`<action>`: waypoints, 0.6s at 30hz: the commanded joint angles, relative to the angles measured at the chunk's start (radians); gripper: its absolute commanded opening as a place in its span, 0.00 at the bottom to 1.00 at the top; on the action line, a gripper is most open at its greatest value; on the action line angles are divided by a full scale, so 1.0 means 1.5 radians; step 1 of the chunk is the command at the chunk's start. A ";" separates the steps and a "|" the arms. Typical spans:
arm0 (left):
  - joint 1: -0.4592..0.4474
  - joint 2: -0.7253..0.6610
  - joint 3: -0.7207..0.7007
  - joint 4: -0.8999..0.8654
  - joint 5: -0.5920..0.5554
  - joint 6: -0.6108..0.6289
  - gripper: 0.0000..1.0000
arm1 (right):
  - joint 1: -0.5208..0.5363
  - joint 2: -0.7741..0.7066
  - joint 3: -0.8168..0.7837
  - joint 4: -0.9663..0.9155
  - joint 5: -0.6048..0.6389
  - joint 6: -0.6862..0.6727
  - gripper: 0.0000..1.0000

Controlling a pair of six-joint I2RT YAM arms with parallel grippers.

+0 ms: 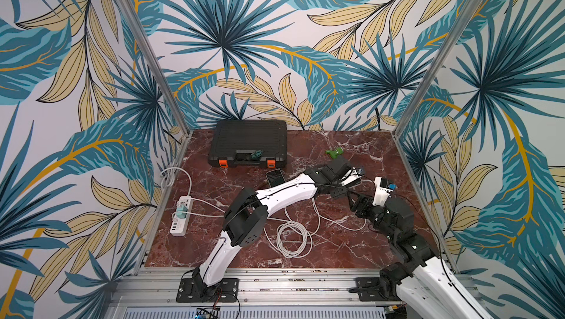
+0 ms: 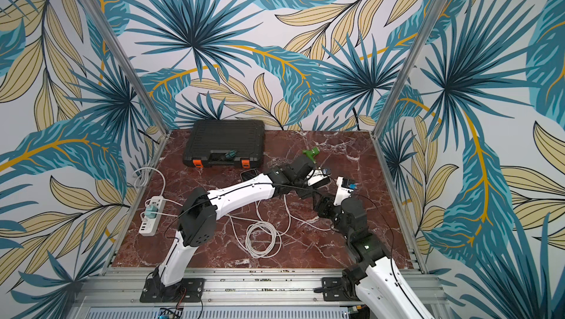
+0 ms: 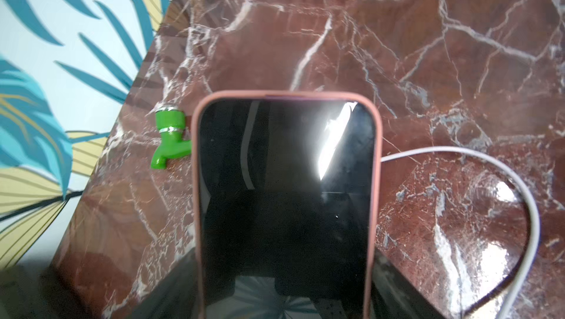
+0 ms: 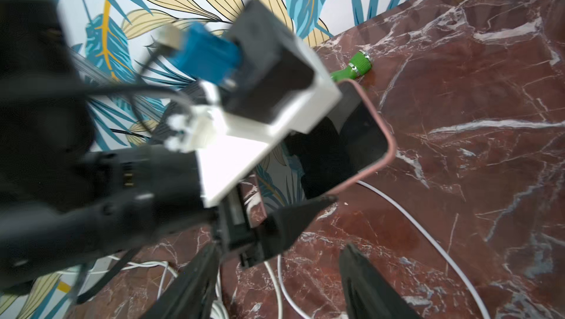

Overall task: Plug the charging cable into the phone
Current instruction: Place the phone at the center of the board.

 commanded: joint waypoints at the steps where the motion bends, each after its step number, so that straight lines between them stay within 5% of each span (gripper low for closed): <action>1: -0.008 0.020 0.031 -0.084 0.056 0.111 0.57 | 0.002 -0.049 -0.011 -0.067 -0.061 0.017 0.67; 9: -0.015 0.045 0.038 -0.120 0.137 0.141 0.60 | 0.003 -0.172 -0.016 -0.086 -0.125 -0.021 0.67; 18: -0.032 0.126 0.108 -0.170 0.122 0.159 0.76 | 0.003 -0.203 -0.011 -0.086 -0.139 -0.026 0.69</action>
